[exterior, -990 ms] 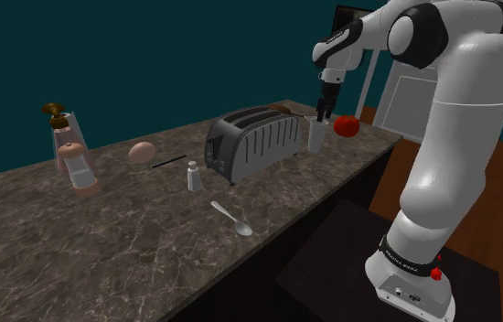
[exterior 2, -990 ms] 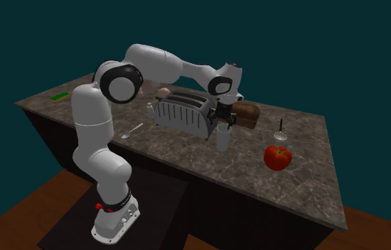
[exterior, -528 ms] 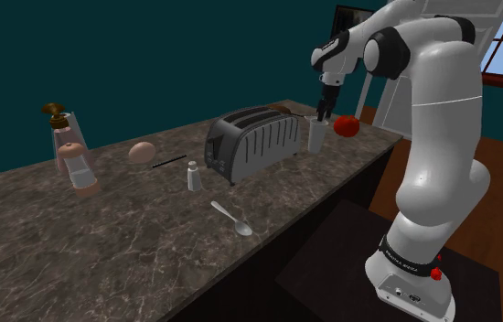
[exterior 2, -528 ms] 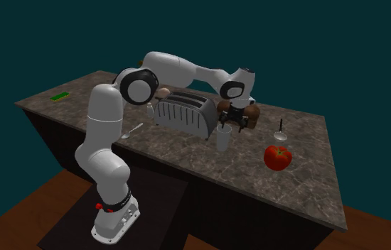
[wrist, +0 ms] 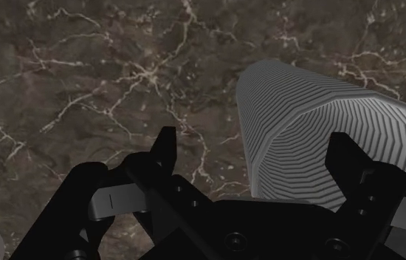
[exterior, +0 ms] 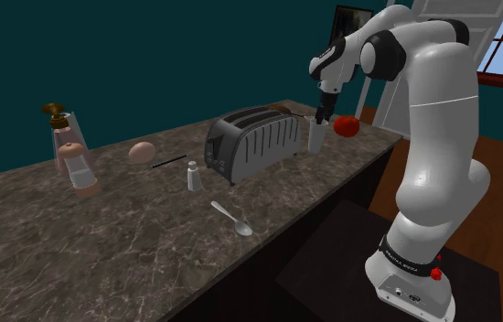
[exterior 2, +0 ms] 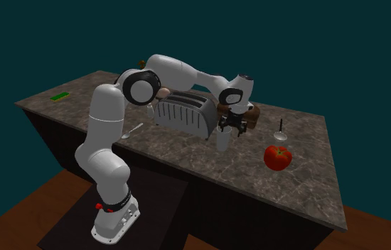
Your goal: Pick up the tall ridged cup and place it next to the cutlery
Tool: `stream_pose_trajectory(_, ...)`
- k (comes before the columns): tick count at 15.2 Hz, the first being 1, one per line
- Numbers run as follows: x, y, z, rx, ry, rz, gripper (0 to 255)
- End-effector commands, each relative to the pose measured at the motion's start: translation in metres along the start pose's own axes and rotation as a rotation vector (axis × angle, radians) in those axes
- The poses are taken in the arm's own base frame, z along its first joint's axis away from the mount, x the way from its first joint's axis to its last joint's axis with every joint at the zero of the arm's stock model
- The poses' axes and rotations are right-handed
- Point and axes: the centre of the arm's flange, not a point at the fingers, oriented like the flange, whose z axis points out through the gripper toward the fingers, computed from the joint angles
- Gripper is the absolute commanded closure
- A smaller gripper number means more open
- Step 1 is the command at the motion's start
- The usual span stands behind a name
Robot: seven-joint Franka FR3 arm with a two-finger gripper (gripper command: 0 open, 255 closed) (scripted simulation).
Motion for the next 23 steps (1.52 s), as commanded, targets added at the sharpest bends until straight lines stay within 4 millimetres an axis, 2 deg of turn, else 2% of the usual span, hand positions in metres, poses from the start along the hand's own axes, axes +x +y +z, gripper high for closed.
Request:
stream_pose_trajectory(1,0.0,0.0,0.001,0.0,0.0,0.0,0)
stream_pose_trajectory(5,0.0,0.0,0.001,0.0,0.0,0.0,0)
stream_pose_trajectory(6,0.0,0.0,0.001,0.0,0.0,0.0,255)
stream_pose_trajectory(15,0.0,0.0,0.001,0.0,0.0,0.0,255)
stream_pose_trajectory(23,0.0,-0.004,-0.041,0.0,0.0,0.0,255)
